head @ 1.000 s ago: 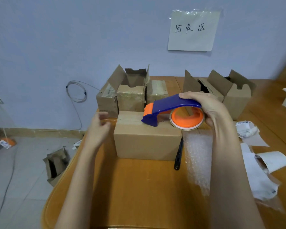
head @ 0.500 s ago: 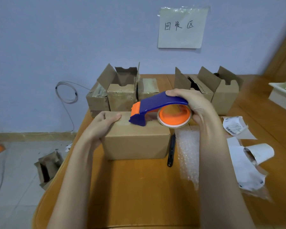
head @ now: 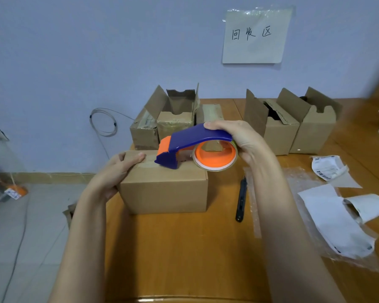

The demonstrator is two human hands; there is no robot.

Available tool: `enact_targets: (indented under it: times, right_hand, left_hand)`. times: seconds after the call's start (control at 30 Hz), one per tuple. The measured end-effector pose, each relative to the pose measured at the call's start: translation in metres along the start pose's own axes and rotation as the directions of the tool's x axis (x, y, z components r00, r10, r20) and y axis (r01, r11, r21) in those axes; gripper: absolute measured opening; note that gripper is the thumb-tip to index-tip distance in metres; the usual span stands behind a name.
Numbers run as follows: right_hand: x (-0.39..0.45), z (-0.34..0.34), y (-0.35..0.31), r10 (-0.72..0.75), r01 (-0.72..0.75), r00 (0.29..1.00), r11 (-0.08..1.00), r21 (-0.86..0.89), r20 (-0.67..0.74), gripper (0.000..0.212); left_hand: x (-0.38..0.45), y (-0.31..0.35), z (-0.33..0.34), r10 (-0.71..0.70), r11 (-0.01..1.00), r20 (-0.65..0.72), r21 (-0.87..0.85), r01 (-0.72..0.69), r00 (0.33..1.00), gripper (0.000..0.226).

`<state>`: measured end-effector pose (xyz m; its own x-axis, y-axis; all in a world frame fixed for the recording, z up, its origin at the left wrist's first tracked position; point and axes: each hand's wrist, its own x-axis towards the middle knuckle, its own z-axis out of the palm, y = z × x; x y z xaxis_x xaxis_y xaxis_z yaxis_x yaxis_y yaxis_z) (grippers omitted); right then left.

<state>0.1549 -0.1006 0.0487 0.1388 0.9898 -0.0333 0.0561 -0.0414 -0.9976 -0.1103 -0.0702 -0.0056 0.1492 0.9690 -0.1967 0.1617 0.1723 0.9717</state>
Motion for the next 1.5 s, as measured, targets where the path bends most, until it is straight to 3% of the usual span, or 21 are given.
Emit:
enact_targets:
  times: [0.1, 0.27, 0.57, 1.2, 1.33, 1.43, 1.5]
  right_hand:
    - [0.002, -0.003, 0.0, 0.009, -0.009, 1.0, 1.0, -0.023, 0.016, 0.013]
    - [-0.004, -0.052, 0.011, 0.088, -0.083, 0.994, 0.993, 0.088, -0.057, 0.013]
    - [-0.017, -0.085, 0.059, 0.208, -0.148, 0.971, 0.91, 0.386, -0.12, 0.01]
    - [-0.03, -0.101, 0.059, 0.234, -0.142, 0.959, 0.883, 0.447, -0.158, 0.013]
    - [-0.034, -0.107, 0.057, 0.222, -0.157, 0.963, 0.922, 0.353, -0.151, 0.007]
    - [-0.034, -0.106, 0.043, 0.135, -0.117, 0.984, 0.981, 0.153, -0.114, 0.01]
    - [-0.033, -0.103, 0.037, 0.059, -0.059, 0.991, 0.998, 0.001, -0.121, 0.012]
  left_hand:
    - [0.002, -0.002, -0.002, -0.022, 0.999, -0.03, -0.028, 0.021, 0.999, 0.058]
    - [0.006, -0.003, 0.0, -0.037, 0.998, -0.066, -0.058, 0.033, 0.997, 0.027]
    - [0.006, -0.004, 0.001, -0.035, 0.996, -0.078, -0.086, 0.028, 0.996, 0.039]
    - [0.005, -0.002, 0.0, -0.049, 0.996, -0.066, -0.081, 0.044, 0.997, 0.03]
    - [0.006, -0.002, 0.001, -0.053, 0.995, -0.072, -0.093, 0.046, 0.996, 0.041]
    - [0.004, -0.001, 0.001, -0.063, 0.994, -0.074, -0.092, 0.056, 0.995, 0.052]
    - [0.004, -0.002, 0.002, -0.064, 0.994, -0.079, -0.089, 0.056, 0.995, 0.047]
